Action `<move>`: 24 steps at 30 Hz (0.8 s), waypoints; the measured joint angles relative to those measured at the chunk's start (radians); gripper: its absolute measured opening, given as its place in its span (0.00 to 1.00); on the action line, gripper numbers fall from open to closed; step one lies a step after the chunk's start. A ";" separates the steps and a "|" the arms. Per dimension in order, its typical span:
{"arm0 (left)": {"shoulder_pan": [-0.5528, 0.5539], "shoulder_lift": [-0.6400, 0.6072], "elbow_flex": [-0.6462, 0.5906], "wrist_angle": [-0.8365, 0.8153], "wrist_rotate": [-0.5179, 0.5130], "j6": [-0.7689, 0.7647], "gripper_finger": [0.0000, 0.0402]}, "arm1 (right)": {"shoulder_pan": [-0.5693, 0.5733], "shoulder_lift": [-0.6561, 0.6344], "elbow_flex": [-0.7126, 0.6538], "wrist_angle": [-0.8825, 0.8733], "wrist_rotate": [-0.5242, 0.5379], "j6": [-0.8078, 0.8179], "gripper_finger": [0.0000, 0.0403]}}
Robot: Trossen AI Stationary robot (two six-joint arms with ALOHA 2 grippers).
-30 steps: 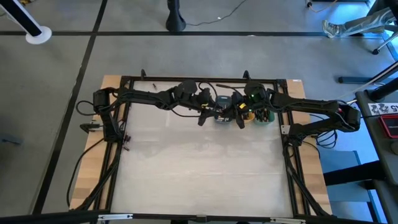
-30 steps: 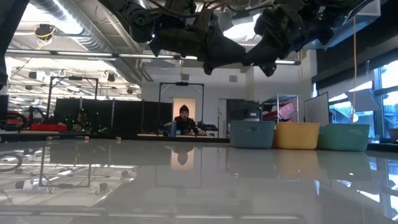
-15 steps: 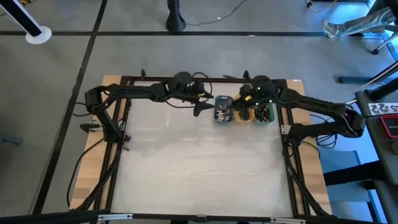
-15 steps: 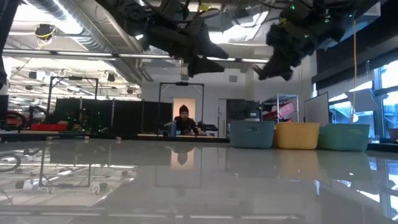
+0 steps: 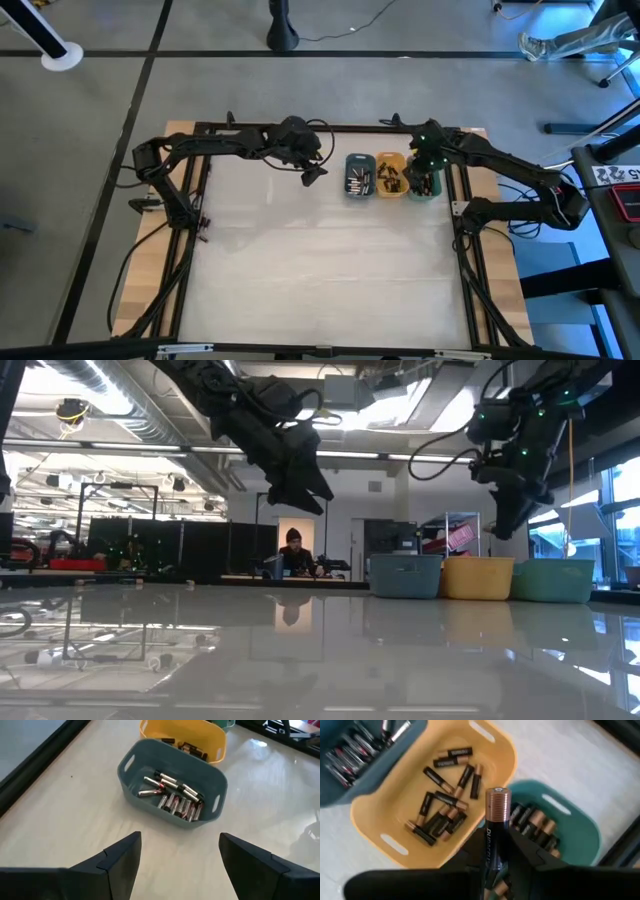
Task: Sort batteries
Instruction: Put the black battery into the green bin
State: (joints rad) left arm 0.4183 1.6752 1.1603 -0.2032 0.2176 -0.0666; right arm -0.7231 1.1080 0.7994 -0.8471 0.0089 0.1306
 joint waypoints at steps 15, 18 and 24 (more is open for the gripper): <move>-0.006 0.000 -0.046 -0.022 -0.002 0.026 0.63 | -0.097 0.002 -0.160 0.064 0.040 0.126 0.13; -0.006 0.000 -0.058 -0.027 -0.002 0.015 0.63 | -0.116 0.002 -0.189 0.083 0.039 0.135 0.13; -0.012 0.000 -0.058 -0.012 -0.002 0.013 0.63 | -0.135 0.003 -0.209 0.119 0.027 0.153 0.13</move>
State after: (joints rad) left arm 0.4065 1.6756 1.1019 -0.2155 0.2153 -0.0532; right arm -0.8585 1.1107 0.5903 -0.7277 0.0355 0.2840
